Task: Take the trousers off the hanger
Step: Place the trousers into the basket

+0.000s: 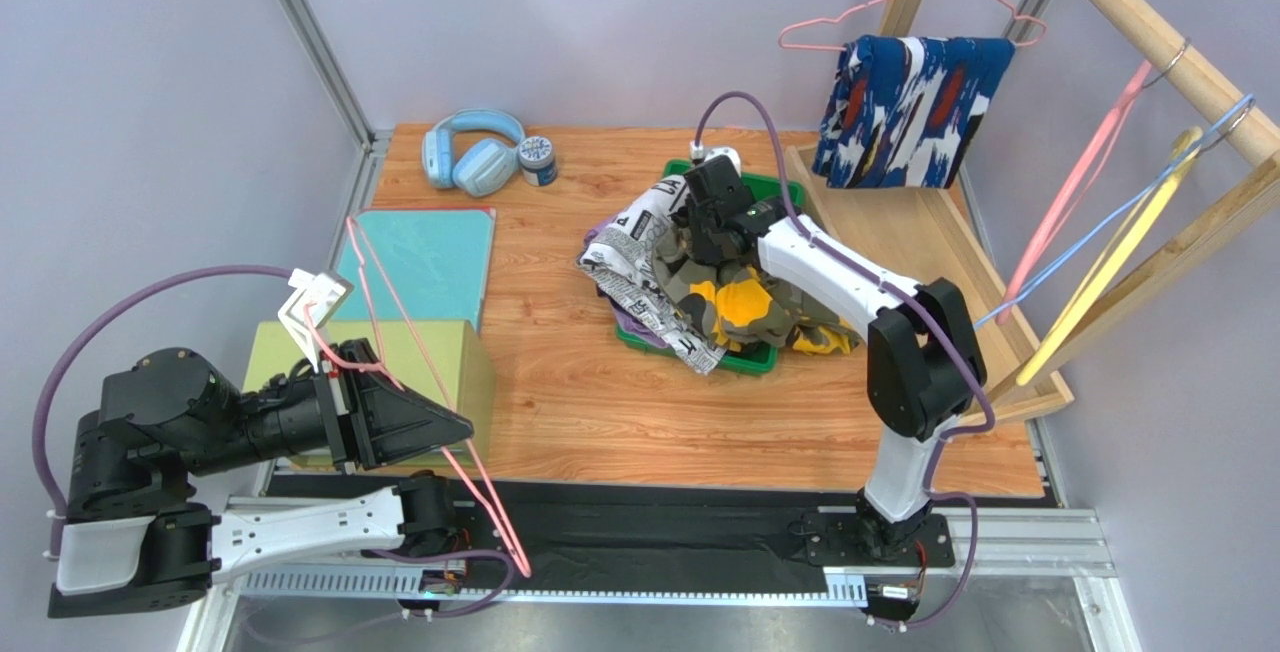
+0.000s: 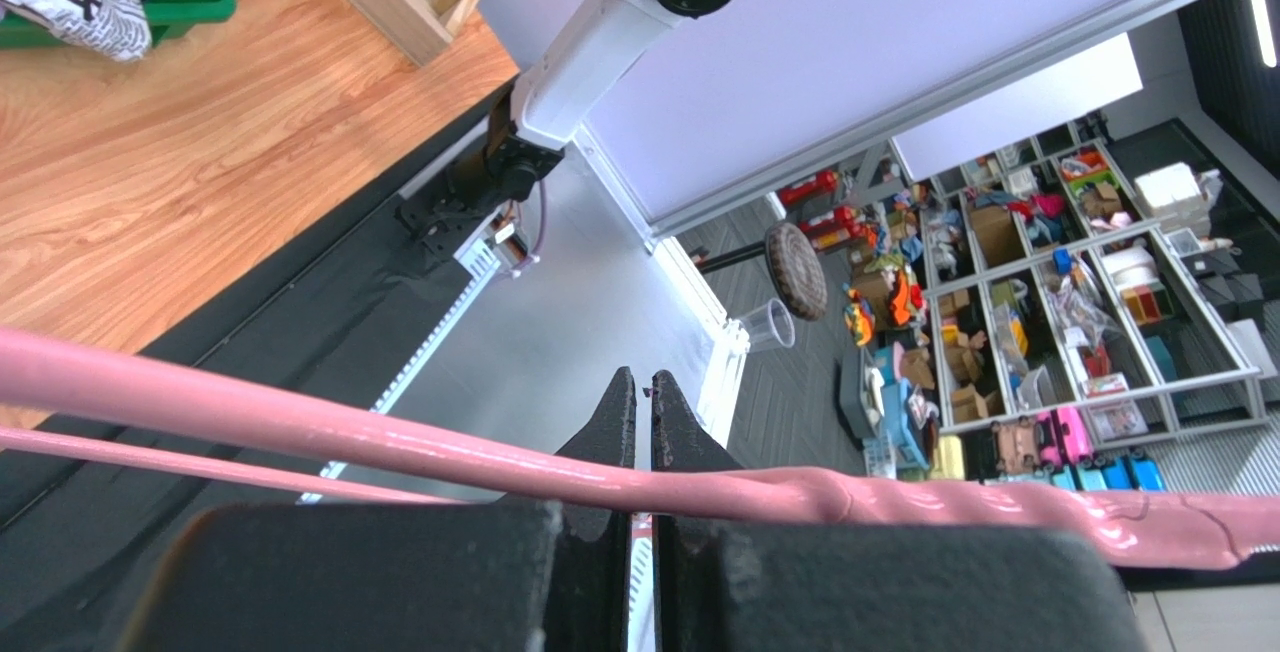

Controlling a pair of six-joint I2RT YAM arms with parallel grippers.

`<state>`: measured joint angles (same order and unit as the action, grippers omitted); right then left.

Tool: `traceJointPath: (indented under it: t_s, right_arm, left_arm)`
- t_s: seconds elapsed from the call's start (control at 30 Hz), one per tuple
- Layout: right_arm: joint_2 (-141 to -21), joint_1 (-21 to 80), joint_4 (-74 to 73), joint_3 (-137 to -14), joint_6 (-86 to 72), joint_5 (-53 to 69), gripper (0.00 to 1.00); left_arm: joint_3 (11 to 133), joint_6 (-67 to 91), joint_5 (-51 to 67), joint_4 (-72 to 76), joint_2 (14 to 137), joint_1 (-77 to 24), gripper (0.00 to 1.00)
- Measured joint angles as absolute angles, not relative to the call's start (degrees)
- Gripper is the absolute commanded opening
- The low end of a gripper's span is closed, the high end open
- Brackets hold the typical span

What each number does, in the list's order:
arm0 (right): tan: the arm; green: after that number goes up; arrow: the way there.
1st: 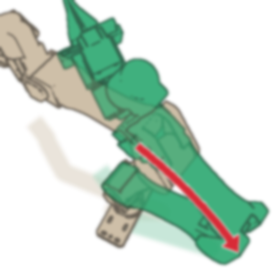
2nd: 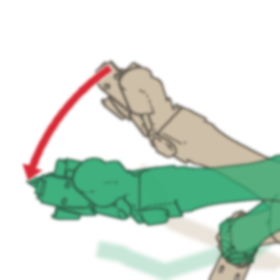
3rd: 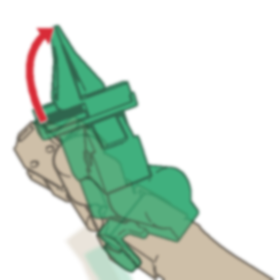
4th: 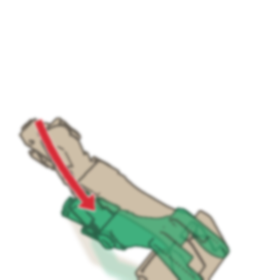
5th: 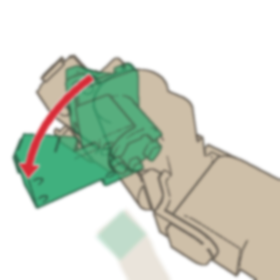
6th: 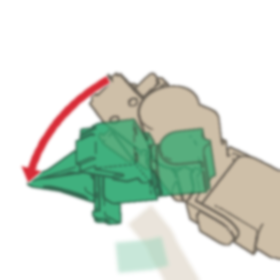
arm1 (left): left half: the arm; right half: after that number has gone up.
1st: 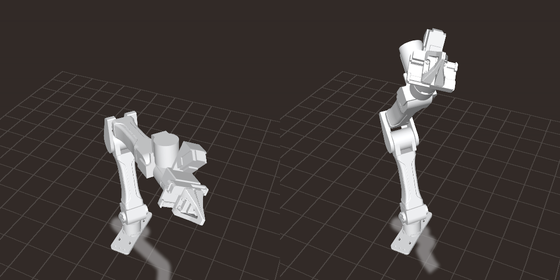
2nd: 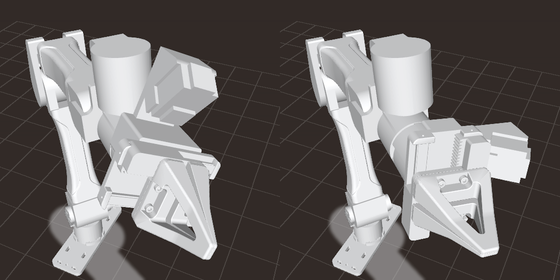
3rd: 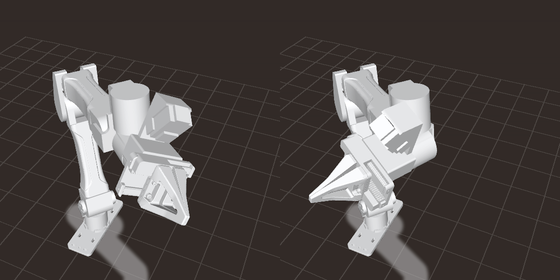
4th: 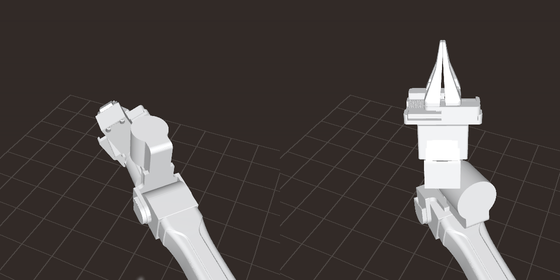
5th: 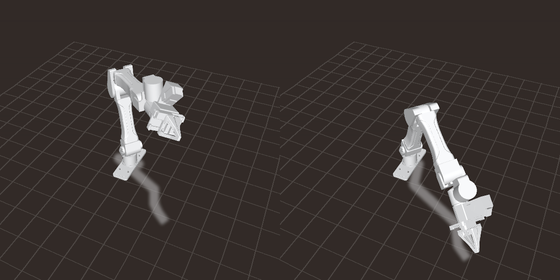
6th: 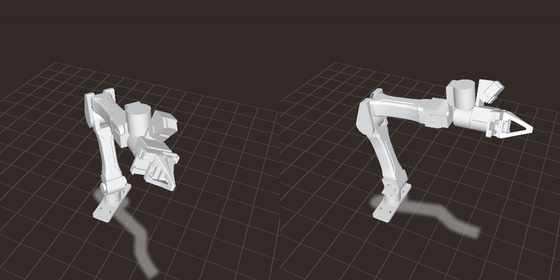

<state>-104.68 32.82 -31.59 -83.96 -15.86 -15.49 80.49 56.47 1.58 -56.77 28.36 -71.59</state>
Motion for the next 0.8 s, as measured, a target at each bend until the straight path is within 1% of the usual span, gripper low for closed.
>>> traceJointPath:
  t_s: [0.03,0.07,0.2,0.23,0.27,0.4,0.57,0.67,0.8]
  right_arm:
    - [-104.6,32.9,-32.6,-84.7,-16.1,-15.9,0.59]
    - [-104.2,32.9,-33.9,-85.4,-16.1,-16.4,0.7]
    - [-101.3,33.0,-41.1,-88.7,-15.8,-17.8,0.82]
    - [-100.3,33.3,-43.8,-90.0,-15.8,-18.1,0.83]
    - [-99.6,33.8,-46.0,-91.4,-15.8,-18.5,0.89]
    - [-93.7,37.7,-53.7,-94.7,-15.7,-22.3,0.92]
    - [-83.9,43.2,-61.5,-94.1,-16.8,-28.2,0.92]
    - [-76.6,46.1,-63.5,-90.0,-18.1,-29.1,0.92]
    - [-66.2,53.1,-65.8,-83.3,-19.7,-26.5,0.9]
  left_arm:
    - [80.4,56.5,1.8,-56.4,28.5,-71.6,0.0]
    - [80.2,56.5,2.0,-56.0,28.8,-71.6,0.0]
    - [78.7,56.5,2.9,-54.0,30.5,-71.6,0.0]
    - [78.3,56.5,3.0,-53.7,31.0,-71.6,0.0]
    - [77.8,56.5,3.0,-53.3,31.6,-71.6,0.0]
    - [76.6,56.4,3.0,-52.5,34.2,-71.6,0.0]
    - [76.6,56.1,3.0,-51.1,37.3,-71.6,0.0]
    - [76.6,55.7,3.1,-50.5,39.2,-71.6,0.0]
    - [76.7,55.1,3.9,-49.4,41.4,-71.6,0.0]
